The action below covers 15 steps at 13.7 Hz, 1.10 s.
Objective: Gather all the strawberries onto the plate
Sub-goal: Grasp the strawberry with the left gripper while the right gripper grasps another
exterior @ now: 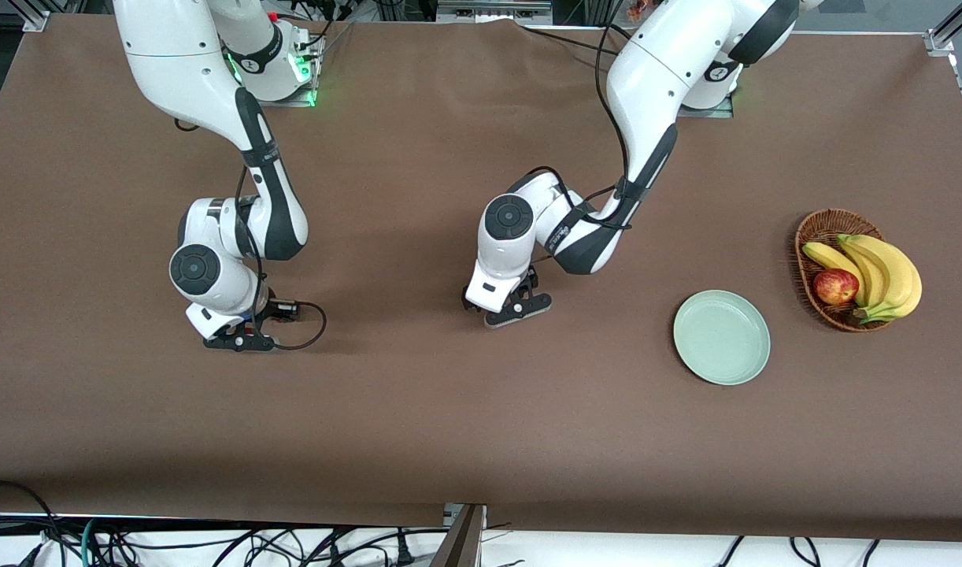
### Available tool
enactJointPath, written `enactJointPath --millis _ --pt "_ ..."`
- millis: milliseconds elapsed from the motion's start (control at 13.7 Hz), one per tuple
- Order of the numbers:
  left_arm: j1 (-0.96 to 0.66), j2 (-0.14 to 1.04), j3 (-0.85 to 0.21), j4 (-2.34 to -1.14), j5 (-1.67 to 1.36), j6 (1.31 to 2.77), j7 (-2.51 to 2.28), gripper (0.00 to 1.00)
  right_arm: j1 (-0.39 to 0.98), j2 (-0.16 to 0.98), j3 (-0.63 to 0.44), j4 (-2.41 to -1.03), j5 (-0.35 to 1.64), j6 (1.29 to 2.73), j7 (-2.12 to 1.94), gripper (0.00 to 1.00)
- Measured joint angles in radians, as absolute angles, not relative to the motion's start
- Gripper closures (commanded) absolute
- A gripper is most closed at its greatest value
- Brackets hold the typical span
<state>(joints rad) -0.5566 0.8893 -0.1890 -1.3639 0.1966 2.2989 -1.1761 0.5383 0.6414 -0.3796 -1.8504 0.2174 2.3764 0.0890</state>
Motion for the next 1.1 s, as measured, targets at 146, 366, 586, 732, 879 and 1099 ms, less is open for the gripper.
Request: enactJointPath --millis 146,366,586,732,879,1099 --pt "-0.557 0.895 -0.187 -1.364 0.197 2.299 -1.176 0.35 0.538 0.641 -0.380 -1.851 0.218 2.376 0.085 0.45" --pt "-0.558 0.900 -0.187 -1.364 0.197 2.299 -1.176 0.73 0.538 0.641 -0.380 -1.851 0.222 2.377 0.082 0.65" --pt "-0.559 0.904 -0.187 -1.364 0.198 2.299 -1.153 1.00 0.539 0.638 -0.380 -1.851 0.226 2.378 0.081 0.76" --pt "-0.559 0.904 -0.185 -1.361 0.199 2.299 -1.122 1.00 0.539 0.636 -0.379 -1.849 0.227 2.381 0.079 0.76" --pt "-0.559 0.903 -0.185 -1.359 0.199 2.298 -1.107 1.00 0.540 0.633 -0.378 -1.830 0.231 2.385 0.077 0.76" --pt "-0.556 0.888 -0.180 -1.343 0.199 2.258 -1.064 1.00 0.552 0.625 -0.365 -1.778 0.237 2.384 0.079 0.76"
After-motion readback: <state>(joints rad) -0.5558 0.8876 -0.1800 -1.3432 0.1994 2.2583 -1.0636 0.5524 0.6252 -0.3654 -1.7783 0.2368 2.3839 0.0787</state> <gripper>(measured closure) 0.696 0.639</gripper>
